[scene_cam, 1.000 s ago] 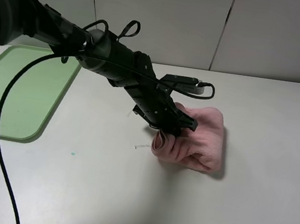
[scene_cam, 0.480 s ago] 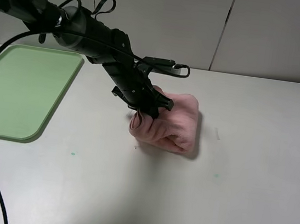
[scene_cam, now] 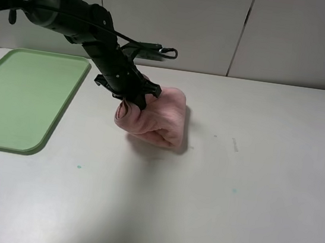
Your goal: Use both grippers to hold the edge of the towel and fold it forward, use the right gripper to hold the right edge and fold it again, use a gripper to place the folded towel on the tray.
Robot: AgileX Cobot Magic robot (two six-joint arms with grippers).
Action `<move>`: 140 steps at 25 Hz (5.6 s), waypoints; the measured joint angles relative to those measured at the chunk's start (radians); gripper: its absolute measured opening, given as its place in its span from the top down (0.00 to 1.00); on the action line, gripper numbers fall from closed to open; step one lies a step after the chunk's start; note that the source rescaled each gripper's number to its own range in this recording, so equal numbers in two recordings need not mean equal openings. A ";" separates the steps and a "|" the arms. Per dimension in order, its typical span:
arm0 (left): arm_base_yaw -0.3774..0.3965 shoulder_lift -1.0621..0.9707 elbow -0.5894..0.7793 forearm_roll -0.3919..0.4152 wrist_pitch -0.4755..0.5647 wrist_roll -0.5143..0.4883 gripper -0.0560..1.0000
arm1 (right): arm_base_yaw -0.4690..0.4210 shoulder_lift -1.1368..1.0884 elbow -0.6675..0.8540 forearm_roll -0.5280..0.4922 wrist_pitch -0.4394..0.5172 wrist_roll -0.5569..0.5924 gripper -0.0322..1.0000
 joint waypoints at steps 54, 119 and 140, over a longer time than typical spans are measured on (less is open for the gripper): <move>0.574 -0.243 0.257 0.333 -0.040 -0.044 0.77 | 0.000 0.000 0.000 0.000 0.000 0.000 0.00; 0.638 -0.412 0.257 0.384 0.143 0.026 0.00 | 0.000 0.000 0.000 0.000 -0.001 0.000 0.00; 0.607 -0.821 0.323 0.292 0.453 0.002 0.00 | 0.000 0.000 0.000 0.000 -0.002 0.000 0.00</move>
